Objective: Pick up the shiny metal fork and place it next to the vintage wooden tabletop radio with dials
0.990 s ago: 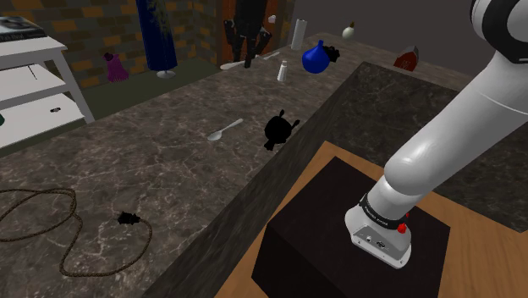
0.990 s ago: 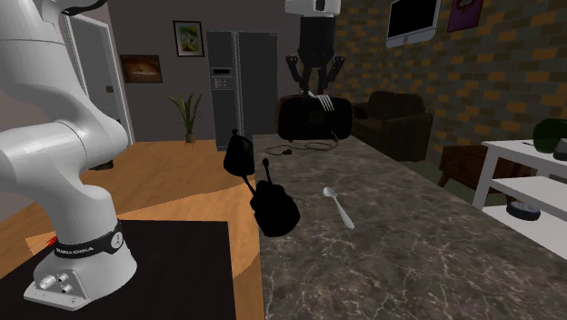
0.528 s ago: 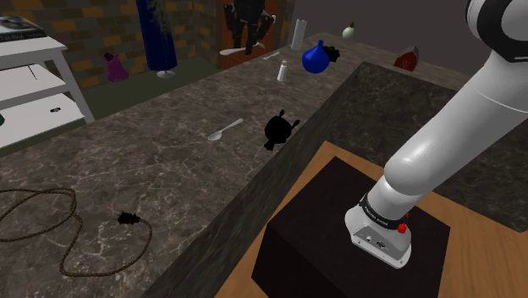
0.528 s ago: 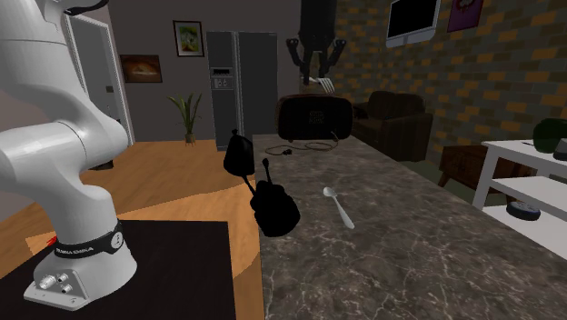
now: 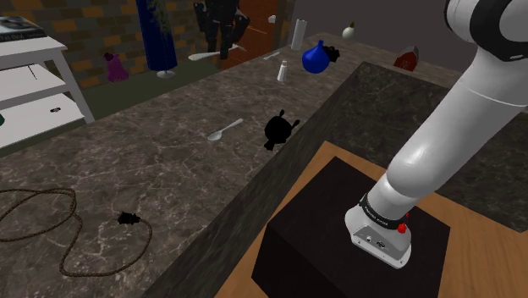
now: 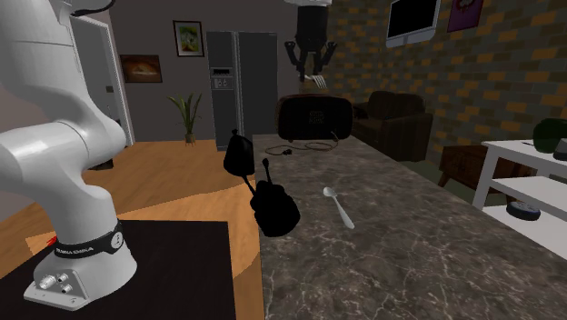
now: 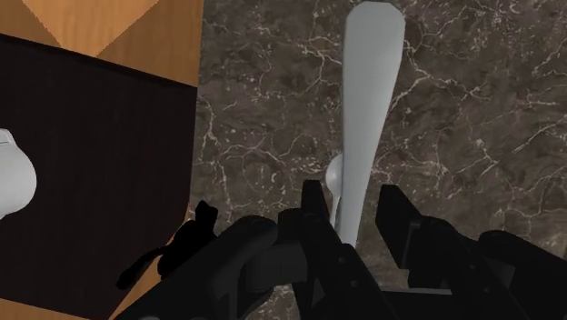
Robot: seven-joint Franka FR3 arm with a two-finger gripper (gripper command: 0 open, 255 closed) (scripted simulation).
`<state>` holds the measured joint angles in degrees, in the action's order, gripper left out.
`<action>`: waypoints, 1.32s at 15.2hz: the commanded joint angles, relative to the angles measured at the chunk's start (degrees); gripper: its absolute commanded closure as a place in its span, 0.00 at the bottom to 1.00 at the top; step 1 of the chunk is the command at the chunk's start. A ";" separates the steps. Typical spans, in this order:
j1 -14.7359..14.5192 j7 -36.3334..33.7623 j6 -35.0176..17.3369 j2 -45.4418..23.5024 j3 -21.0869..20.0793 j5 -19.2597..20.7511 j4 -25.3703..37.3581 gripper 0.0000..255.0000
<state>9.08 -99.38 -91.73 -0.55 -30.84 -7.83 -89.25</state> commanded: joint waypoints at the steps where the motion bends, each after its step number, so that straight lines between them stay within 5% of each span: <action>1: -1.76 -3.54 -0.27 -1.48 -1.69 0.94 1.50 1.00; 9: -11.12 -17.27 0.73 -12.46 -6.96 8.61 12.97 1.00; 16: -24.70 -27.57 5.93 -26.27 -7.91 18.13 30.91 1.00; 20: -22.71 -27.12 1.53 -24.23 -8.02 16.81 24.51 1.00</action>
<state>-13.91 -126.56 -89.37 -24.97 -38.85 9.11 -63.75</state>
